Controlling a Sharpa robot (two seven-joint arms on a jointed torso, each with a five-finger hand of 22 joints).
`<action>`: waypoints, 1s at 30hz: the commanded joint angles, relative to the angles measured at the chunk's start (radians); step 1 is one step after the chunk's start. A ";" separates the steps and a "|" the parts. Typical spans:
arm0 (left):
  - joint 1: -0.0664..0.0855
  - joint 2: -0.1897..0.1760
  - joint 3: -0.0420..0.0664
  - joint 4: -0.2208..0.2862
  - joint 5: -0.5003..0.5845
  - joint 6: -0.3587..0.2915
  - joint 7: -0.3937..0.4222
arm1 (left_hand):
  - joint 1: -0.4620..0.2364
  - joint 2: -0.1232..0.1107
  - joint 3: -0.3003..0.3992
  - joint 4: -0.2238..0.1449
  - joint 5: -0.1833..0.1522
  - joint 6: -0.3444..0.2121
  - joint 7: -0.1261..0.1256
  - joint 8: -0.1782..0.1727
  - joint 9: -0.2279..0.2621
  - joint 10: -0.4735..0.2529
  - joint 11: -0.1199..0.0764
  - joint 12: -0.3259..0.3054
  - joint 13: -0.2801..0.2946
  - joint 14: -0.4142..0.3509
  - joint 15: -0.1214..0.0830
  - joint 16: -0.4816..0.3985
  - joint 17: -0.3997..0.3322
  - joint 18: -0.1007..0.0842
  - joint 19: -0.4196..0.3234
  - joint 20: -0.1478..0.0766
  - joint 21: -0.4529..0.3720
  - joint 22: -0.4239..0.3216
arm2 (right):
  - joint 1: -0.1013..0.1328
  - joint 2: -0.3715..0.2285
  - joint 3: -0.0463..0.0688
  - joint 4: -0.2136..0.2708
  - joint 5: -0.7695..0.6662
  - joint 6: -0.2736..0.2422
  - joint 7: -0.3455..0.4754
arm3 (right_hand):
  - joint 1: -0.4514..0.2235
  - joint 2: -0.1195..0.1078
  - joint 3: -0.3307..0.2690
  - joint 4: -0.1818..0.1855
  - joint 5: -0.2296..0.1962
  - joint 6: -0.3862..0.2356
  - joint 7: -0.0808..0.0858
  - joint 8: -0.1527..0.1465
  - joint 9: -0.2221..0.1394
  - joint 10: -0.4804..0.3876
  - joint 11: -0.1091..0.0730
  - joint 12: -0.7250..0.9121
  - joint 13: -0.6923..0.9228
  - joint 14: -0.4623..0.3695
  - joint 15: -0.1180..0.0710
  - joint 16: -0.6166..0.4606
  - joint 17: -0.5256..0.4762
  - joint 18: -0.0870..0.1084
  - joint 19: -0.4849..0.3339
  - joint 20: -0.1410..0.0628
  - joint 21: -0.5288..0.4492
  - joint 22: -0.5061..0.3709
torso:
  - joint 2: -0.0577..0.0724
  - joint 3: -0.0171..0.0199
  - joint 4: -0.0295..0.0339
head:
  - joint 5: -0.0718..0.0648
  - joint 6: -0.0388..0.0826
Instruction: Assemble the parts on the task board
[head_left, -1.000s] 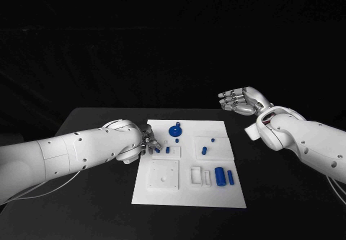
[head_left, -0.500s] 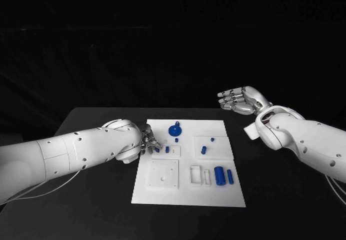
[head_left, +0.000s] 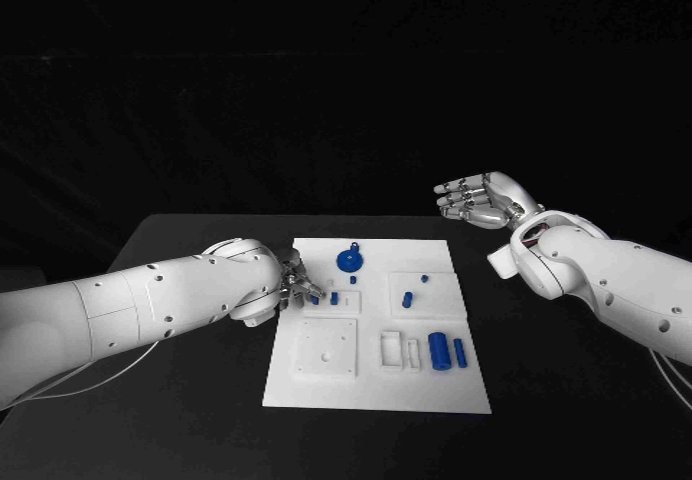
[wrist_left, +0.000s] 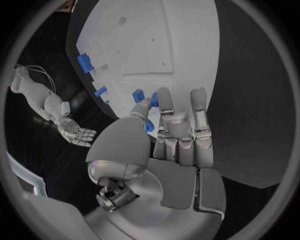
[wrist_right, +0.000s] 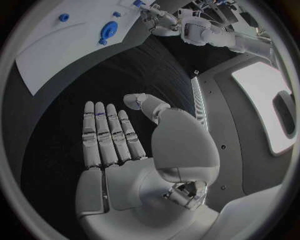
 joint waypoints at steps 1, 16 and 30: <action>-0.003 0.004 -0.001 0.002 0.012 0.025 0.005 | 0.003 -0.007 -0.007 0.010 -0.008 0.020 -0.013 -0.002 -0.002 0.055 -0.004 0.003 -0.001 0.005 -0.003 -0.003 -0.001 -0.005 0.011 0.000 -0.007 0.017 | -0.001 0.001 0.001 0.000 -0.001 0.012 0.006 | -0.002 0.006 0.002 -0.001 0.006 -0.007 -0.002 -0.002 -0.002 -0.005 0.002 -0.002 -0.001 -0.006 0.000 -0.004 -0.002 0.013 -0.008 0.001 0.001 -0.001 | 0.000 0.0001 0.0002 | 0.000 -0.001; -0.004 0.006 -0.001 -0.010 0.012 0.019 0.005 | -0.019 -0.019 -0.060 0.080 -0.193 0.029 -0.012 0.010 0.010 0.055 -0.003 0.005 0.003 0.005 -0.003 -0.004 -0.003 -0.006 0.013 0.000 -0.012 0.017 | -0.005 0.002 0.001 -0.002 -0.001 0.011 0.006 | -0.002 0.006 0.005 -0.002 0.007 -0.008 -0.001 -0.002 -0.002 -0.005 0.002 -0.002 -0.001 -0.005 -0.001 -0.004 -0.002 0.013 -0.009 0.001 0.001 -0.001 | 0.000 -0.0003 0.0002 | -0.001 -0.001; -0.004 0.002 -0.001 -0.014 0.012 0.006 0.006 | -0.042 -0.112 0.007 0.205 -0.332 0.033 -0.007 0.020 0.029 0.055 -0.001 0.004 0.006 0.004 -0.002 -0.005 -0.006 -0.005 0.014 0.001 -0.016 0.018 | -0.006 0.002 0.001 -0.002 -0.001 0.012 0.006 | -0.002 0.006 0.005 -0.002 0.007 -0.008 -0.001 -0.002 -0.002 -0.005 0.002 -0.002 -0.001 -0.005 -0.001 -0.004 -0.002 0.013 -0.009 0.001 0.001 -0.001 | 0.000 -0.0012 0.0004 | -0.002 -0.003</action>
